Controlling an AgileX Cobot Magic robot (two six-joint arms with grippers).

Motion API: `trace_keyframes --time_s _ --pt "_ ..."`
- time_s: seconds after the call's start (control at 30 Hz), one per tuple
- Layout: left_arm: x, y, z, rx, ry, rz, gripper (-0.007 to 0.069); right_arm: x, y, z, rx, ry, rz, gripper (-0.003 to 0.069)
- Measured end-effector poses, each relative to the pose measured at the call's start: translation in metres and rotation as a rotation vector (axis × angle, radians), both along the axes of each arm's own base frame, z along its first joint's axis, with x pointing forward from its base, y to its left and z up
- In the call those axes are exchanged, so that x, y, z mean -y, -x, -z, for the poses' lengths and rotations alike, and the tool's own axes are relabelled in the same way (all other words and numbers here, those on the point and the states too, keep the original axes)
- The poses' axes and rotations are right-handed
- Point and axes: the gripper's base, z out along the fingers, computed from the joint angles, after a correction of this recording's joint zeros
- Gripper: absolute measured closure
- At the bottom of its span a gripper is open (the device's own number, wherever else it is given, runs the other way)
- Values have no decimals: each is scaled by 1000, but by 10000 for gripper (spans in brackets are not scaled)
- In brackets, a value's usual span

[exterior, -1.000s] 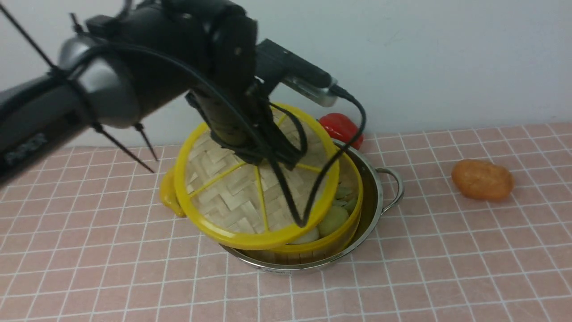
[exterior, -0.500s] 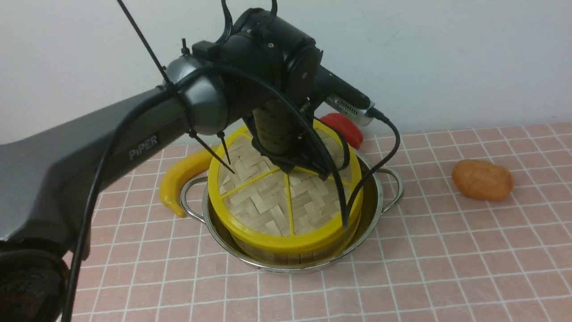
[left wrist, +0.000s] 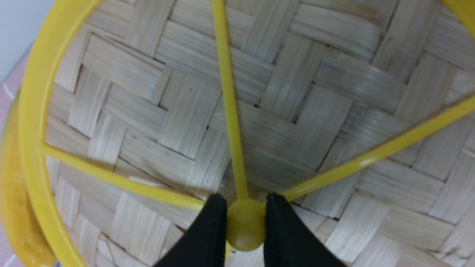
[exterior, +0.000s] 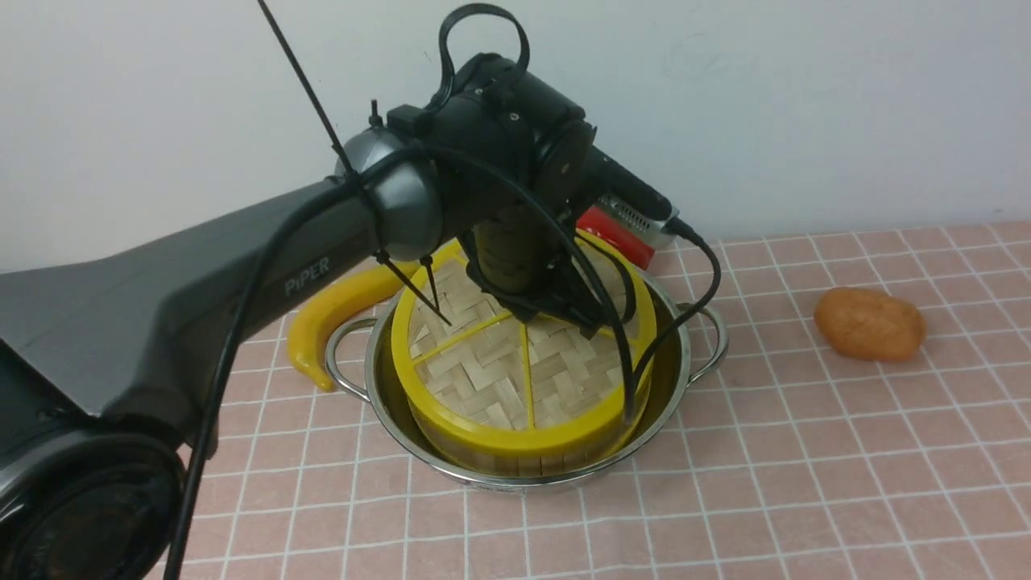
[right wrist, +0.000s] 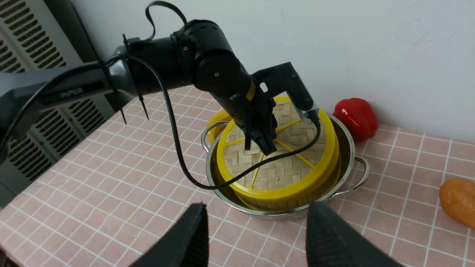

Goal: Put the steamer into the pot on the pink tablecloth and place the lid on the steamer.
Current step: 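Place the yellow bamboo steamer lid onto the steamer in the pot with the left gripper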

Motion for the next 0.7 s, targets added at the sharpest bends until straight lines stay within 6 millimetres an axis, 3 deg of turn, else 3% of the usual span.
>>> trace_keyframes --time_s 0.7 --pt "-2 -5 7 2 -3 -11 508 -1 0 0 -3 -4 -5 293"
